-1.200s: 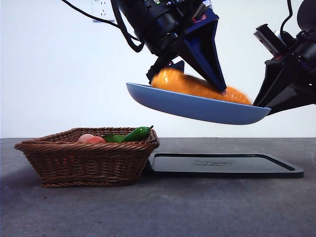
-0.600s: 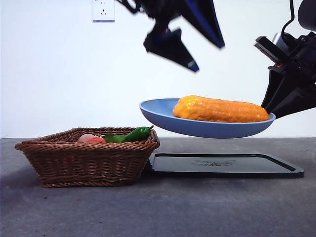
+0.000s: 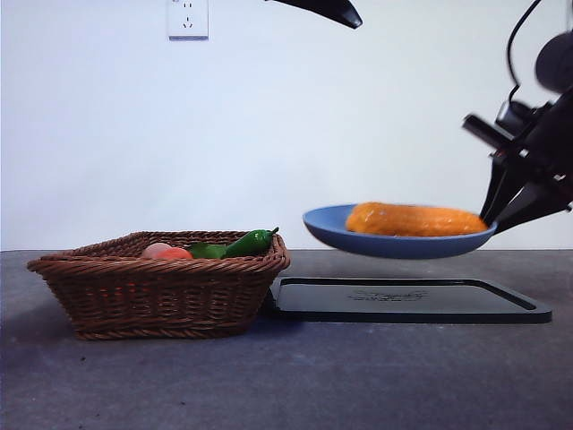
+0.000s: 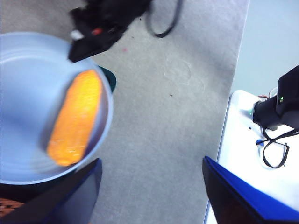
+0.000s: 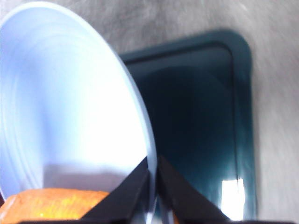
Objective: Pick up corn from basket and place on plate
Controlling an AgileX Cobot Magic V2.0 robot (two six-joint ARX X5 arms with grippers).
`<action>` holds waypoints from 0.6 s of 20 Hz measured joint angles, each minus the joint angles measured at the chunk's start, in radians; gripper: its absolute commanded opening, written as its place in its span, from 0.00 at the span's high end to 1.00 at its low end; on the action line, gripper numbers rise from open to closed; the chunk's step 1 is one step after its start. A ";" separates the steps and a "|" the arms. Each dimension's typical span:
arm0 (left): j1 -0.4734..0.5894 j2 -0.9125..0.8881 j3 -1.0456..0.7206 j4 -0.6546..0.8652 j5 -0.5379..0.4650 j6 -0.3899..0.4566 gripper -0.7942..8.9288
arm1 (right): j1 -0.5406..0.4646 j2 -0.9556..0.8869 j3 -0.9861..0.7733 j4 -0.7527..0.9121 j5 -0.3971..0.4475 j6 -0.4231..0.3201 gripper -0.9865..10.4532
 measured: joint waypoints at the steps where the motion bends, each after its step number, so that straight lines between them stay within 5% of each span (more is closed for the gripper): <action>1: 0.000 0.000 0.002 -0.001 0.000 -0.001 0.56 | 0.000 0.039 0.025 -0.005 0.000 0.000 0.91; 12: 0.000 0.000 0.002 -0.013 0.000 -0.017 0.56 | 0.002 0.185 0.068 -0.032 0.010 -0.010 0.90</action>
